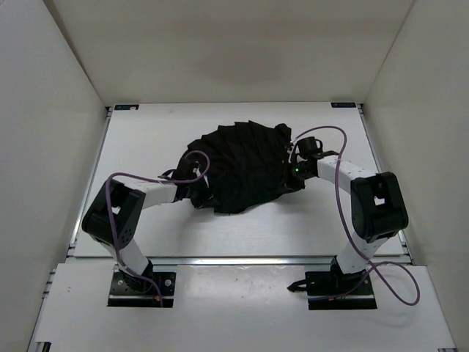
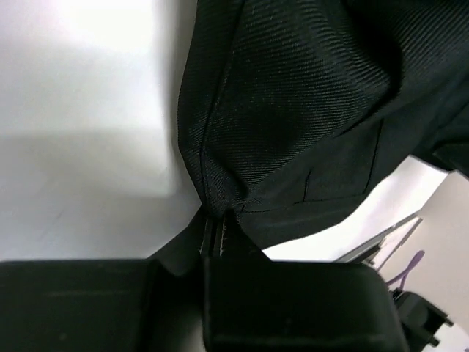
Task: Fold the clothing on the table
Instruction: Flatten the skirt out
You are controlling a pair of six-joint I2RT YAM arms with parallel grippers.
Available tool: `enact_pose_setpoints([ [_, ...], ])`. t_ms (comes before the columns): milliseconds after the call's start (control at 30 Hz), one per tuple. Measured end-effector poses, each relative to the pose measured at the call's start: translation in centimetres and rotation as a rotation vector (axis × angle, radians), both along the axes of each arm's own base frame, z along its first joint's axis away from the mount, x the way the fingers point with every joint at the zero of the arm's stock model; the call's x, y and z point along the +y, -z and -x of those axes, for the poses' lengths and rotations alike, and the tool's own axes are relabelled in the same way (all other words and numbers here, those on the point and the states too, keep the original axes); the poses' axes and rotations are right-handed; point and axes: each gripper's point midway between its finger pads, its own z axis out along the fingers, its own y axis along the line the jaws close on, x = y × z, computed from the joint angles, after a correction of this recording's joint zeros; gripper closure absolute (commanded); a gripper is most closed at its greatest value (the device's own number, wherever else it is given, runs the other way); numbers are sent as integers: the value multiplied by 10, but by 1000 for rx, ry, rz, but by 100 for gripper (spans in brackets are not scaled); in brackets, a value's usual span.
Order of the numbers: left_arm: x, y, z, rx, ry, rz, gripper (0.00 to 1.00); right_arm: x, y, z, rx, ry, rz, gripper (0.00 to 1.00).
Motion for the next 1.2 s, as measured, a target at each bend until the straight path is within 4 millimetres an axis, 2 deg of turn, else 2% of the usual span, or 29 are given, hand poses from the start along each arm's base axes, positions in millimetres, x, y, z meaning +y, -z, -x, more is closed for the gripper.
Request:
enact_pose_setpoints([
  [100, -11, -11, -24, -1, -4, 3, 100, -15, -13, -13, -10, 27, 18, 100],
  [133, -17, -23, -40, -14, -6, 12, 100, -22, -23, -24, -31, 45, 21, 100],
  [167, -27, -44, -63, -56, -11, 38, 100, -30, -41, -40, -65, 68, 22, 100],
  [233, -41, -102, -113, -187, -31, 102, 100, -47, -97, -84, -200, 123, 20, 100],
  [300, -46, -188, -161, -372, -66, 188, 100, -65, -178, -128, -407, 173, 36, 100],
  [333, -42, -230, -176, -462, -84, 230, 100, -71, -222, -143, -524, 194, 34, 100],
  [367, -36, -268, -184, -541, -96, 271, 100, -70, -259, -148, -624, 198, 14, 99],
  [400, -27, -301, -184, -612, -106, 306, 100, -68, -289, -144, -706, 194, -10, 100],
  [433, -15, -326, -176, -665, -116, 334, 100, -60, -308, -129, -750, 173, -38, 98],
  [467, -3, -344, -164, -696, -121, 359, 100, -49, -319, -110, -769, 140, -69, 94],
  [500, 7, -355, -150, -719, -122, 382, 100, -39, -321, -93, -774, 111, -96, 83],
  [533, 17, -358, -137, -736, -127, 393, 100, -33, -316, -80, -768, 92, -105, 76],
  [567, 31, -351, -124, -742, -144, 387, 100, -32, -299, -69, -731, 81, -91, 64],
  [600, 44, -335, -113, -725, -167, 371, 100, -34, -282, -61, -690, 84, -73, 49],
  [633, 55, -314, -104, -706, -191, 354, 100, -38, -262, -55, -642, 92, -46, 44],
  [700, 71, -251, -86, -599, -235, 309, 100, -45, -223, -47, -552, 102, -2, 43],
  [733, 72, -209, -73, -516, -244, 285, 100, -49, -195, -45, -491, 108, 20, 44],
  [800, 71, -128, -37, -324, -248, 241, 100, -54, -140, -25, -341, 112, 47, 45],
  [833, 71, -95, -16, -230, -248, 220, 100, -55, -118, -13, -280, 112, 57, 47],
  [867, 72, -69, 4, -149, -246, 199, 100, -55, -99, 1, -221, 115, 65, 50],
  [900, 72, -52, 21, -86, -241, 182, 100, -54, -87, 12, -181, 114, 69, 52],
  [967, 69, -40, 37, -37, -219, 165, 100, -40, -72, 33, -140, 90, 55, 59],
  [1000, 67, -42, 37, -49, -205, 167, 100, -28, -68, 42, -133, 73, 37, 66],
  [1033, 65, -46, 36, -66, -196, 171, 100, -14, -66, 51, -135, 50, 10, 68],
  [1200, 64, -63, 29, -147, -185, 199, 100, 50, -49, 83, -73, -44, -97, 64],
])
